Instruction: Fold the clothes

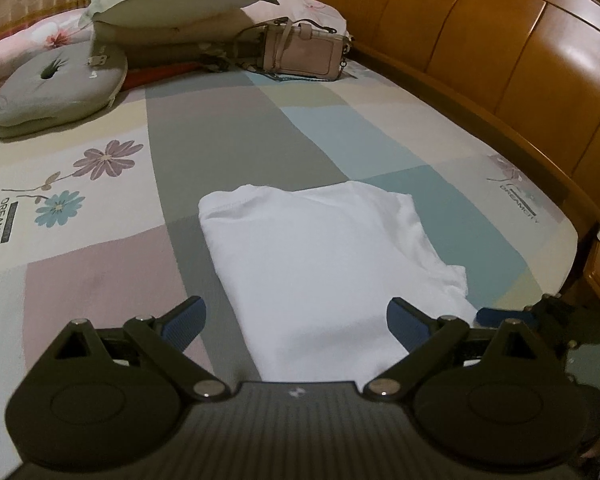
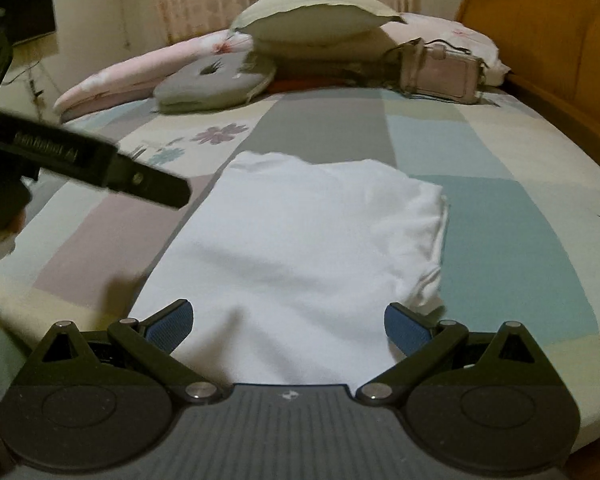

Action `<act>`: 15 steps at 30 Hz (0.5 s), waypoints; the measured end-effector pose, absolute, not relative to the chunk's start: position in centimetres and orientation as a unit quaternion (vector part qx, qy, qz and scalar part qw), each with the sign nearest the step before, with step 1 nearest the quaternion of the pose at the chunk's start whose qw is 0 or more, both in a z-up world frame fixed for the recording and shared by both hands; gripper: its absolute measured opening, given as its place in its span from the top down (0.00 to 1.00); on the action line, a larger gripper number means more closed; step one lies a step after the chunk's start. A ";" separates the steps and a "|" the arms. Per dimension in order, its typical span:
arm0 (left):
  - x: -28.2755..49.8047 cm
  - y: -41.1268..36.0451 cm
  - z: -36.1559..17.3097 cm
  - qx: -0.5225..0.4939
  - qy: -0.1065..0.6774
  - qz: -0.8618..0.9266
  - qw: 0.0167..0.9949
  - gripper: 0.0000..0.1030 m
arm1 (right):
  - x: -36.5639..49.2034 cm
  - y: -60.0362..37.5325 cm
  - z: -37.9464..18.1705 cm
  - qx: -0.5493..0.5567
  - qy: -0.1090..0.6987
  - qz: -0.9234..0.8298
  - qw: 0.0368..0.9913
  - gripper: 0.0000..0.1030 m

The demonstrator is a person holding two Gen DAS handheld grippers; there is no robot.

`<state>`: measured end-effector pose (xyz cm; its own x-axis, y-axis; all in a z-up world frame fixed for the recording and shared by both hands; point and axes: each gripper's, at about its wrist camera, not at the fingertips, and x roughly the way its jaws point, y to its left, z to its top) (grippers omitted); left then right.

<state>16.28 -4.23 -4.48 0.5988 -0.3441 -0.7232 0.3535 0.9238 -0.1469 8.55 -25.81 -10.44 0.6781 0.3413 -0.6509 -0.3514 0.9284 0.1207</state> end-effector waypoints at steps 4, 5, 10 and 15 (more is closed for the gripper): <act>15.8 -4.1 -4.4 0.006 0.402 -0.193 0.895 0.06 | 8.2 -25.8 -11.0 -0.004 0.369 0.186 0.910 0.00; 15.7 -4.0 -4.4 0.006 0.402 -0.191 0.896 0.06 | 7.9 -25.7 -10.8 -0.004 0.366 0.190 0.911 0.00; 15.5 -3.7 -4.4 0.005 0.404 -0.182 0.897 0.06 | 7.4 -24.5 -9.9 -0.011 0.348 0.215 0.912 0.00; 15.1 -3.3 -4.2 0.003 0.399 -0.185 0.898 0.06 | 8.6 -23.5 -12.0 -0.034 0.381 0.173 0.908 0.00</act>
<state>15.08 -3.26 -4.23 0.6136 -0.3301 -0.7173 0.3347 0.9315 -0.1423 8.60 -23.53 -11.98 0.6500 0.2872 -0.7035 -0.3394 0.9381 0.0693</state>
